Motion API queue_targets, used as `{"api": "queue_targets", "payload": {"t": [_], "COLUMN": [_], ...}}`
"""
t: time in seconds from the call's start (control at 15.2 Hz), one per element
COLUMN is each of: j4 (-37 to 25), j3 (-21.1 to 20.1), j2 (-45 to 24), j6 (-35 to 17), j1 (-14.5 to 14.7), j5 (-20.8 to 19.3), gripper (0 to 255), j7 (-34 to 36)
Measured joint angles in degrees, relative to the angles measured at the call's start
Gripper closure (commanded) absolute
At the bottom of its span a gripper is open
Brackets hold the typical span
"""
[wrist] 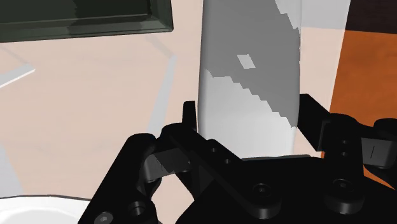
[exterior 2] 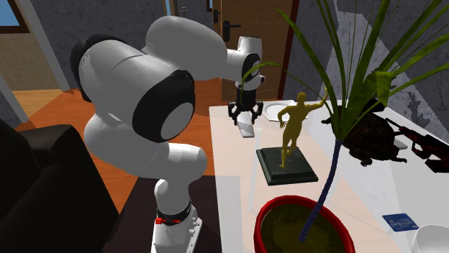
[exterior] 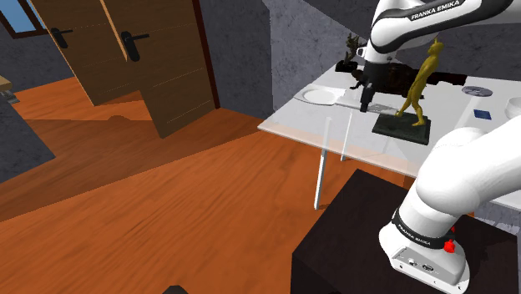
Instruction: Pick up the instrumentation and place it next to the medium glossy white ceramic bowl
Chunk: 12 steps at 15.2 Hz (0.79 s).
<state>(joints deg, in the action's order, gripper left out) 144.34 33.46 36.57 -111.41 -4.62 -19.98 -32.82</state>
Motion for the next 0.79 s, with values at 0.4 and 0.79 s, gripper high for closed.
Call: {"api": "queue_targets", "payload": {"t": [0.4,0.79], "j4": [-1.07,-2.64], "j3": [1.5,7.31], "j2": [3.11,6.01], "j6": [3.59,6.28], "j1": [-2.57,-7.17], "j5": [-1.93,-6.57], "gripper": [255,255], "j7": [-3.41,-11.66]}}
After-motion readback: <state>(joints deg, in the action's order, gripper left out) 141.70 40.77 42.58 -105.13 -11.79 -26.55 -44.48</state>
